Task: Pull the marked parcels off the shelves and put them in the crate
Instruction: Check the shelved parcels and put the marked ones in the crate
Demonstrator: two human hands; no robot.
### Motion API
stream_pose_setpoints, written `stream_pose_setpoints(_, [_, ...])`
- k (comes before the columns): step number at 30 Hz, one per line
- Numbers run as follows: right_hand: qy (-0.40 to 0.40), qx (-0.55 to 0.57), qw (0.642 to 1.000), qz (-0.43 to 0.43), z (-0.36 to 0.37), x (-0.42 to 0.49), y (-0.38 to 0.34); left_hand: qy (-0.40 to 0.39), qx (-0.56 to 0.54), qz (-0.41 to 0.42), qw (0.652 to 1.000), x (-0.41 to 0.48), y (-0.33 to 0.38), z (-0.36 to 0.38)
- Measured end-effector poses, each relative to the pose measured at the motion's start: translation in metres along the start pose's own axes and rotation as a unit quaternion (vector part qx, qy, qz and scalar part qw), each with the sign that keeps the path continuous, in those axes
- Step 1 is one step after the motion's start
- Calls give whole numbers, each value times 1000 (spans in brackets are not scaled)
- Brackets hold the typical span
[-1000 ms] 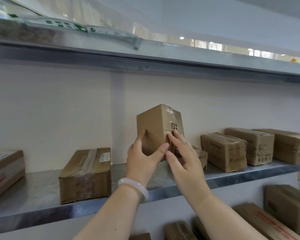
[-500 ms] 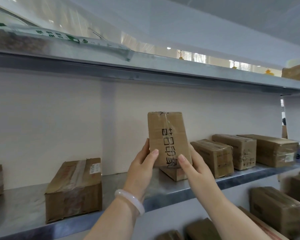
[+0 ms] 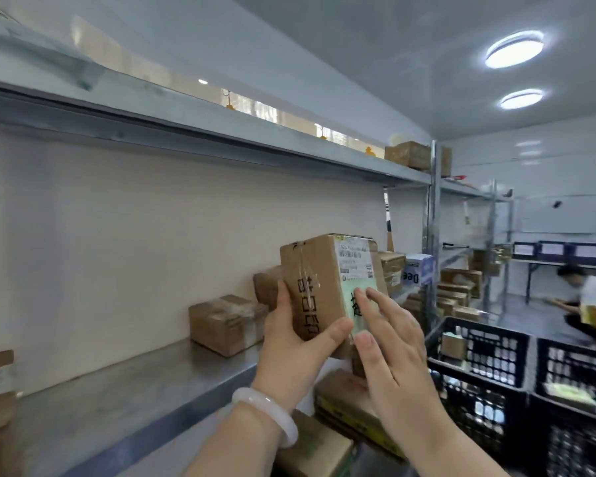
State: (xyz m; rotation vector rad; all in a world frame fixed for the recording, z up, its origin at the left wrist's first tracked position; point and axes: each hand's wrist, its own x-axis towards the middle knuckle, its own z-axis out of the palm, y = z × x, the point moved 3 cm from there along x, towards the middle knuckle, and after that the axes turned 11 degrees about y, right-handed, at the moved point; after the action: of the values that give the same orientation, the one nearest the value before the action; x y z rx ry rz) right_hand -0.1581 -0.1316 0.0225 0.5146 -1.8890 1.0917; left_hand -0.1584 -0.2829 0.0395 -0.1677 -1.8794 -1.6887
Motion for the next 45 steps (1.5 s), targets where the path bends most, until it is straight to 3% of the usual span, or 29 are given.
stream_pose_setpoints(5, [68, -37, 989, 127, -85, -28, 44, -135, -109, -62, 983, -29, -25, 75])
stream_pose_setpoints(9, [120, 36, 956, 264, -165, -76, 63, -248, -196, -143, 938, -77, -38, 151])
stream_pose_setpoints(12, [195, 4, 933, 301, -224, -122, 62, -323, -218, -178, 903, -128, -38, 207])
stream_pose_setpoints(16, [308, -71, 895, 315, -300, -178, 43, -401, -226, -162, 873, -204, -12, 261])
stream_pose_setpoints(21, [384, -173, 848, 321, -382, -233, -3, -486, -227, -179, 825, -296, 35, 294])
stream_pose_setpoints(30, [444, -260, 798, 313, -497, -319, -70, -577, -233, -118, 774, -430, 120, 332])
stream_pose_setpoints(36, [476, -355, 734, 330, -581, -392, -128, -644, -238, -64, 724, -550, 176, 360])
stream_pose_setpoints(40, [512, -393, 677, 354, -632, -442, -164, -704, -225, -7, 674, -629, 206, 371])
stream_pose_setpoints(45, [520, -429, 609, 419, -669, -493, -171, -763, -186, 41, 618, -696, 216, 404])
